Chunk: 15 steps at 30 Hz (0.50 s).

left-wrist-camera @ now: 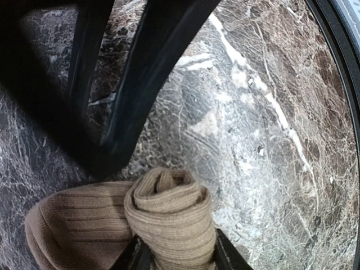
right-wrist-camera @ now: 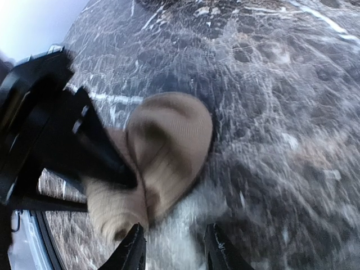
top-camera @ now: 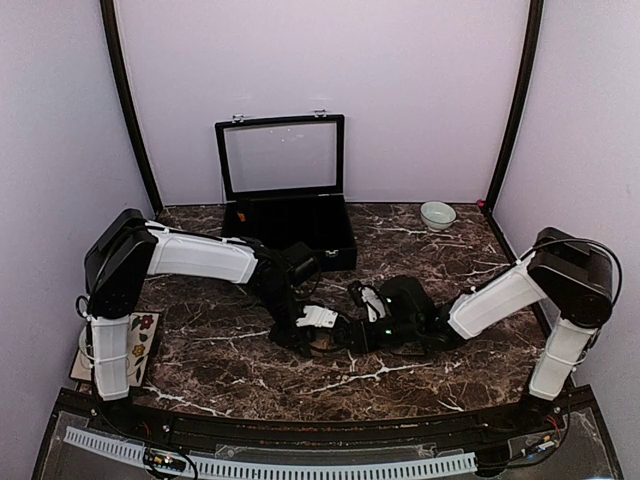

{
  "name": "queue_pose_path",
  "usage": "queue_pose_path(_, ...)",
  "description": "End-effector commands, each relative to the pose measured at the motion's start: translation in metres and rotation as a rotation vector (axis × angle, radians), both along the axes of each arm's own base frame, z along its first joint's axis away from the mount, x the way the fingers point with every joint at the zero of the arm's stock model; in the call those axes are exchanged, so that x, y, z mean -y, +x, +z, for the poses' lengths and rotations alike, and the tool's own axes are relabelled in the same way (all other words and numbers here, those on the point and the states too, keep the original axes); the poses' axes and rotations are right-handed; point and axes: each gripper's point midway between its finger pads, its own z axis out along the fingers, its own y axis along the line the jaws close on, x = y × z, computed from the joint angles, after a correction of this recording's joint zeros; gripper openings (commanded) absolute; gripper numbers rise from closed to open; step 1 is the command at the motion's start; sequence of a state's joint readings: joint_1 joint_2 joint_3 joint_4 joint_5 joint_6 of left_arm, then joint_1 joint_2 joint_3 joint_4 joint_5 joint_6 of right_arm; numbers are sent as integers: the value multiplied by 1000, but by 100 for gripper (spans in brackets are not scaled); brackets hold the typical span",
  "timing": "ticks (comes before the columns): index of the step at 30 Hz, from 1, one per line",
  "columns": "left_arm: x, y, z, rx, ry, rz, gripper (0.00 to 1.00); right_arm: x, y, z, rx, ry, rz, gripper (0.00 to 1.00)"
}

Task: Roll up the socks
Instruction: Roll the sock at the center of the board.

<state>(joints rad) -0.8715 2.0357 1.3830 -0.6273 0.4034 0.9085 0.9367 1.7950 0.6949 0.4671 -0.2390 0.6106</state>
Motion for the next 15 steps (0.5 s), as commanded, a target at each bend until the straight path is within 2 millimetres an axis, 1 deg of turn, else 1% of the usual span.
queue_pose_path(1, -48, -23, -44, -151, 247, 72, 38, 16, -5, 22, 123, 21, -10, 37)
queue_pose_path(2, -48, -22, -44, -160, 243, 83, 36, 19, -5, 25, 143, 22, -14, 38)
queue_pose_path(3, -47, -24, -42, -181, 237, 83, 29, 21, -9, 30, 186, 24, 0, 39)
queue_pose_path(4, -47, -24, -41, -195, 234, 91, 7, 23, -14, 33, 243, 25, 29, 39)
queue_pose_path(5, -46, -23, -41, -203, 232, 108, 0, 24, -24, 43, 317, 45, 66, 42)
queue_pose_path(7, -45, -22, -40, -216, 227, 123, 8, 21, -37, 51, 426, 52, 127, 46)
queue_pose_path(9, -44, -25, -38, -251, 229, 128, 12, 17, -44, 47, 477, 27, 185, 49)
queue_pose_path(11, -43, -29, -37, -296, 238, 130, 10, 11, -54, 47, 545, 28, 260, 53)
queue_pose_path(12, -44, -31, -38, -315, 249, 125, 8, 8, -58, 48, 578, 33, 284, 56)
queue_pose_path(14, -46, -34, -43, -342, 271, 122, 6, 3, -59, 55, 623, 56, 299, 56)
queue_pose_path(15, -47, -36, -46, -352, 279, 118, 5, -1, -58, 48, 636, 38, 308, 55)
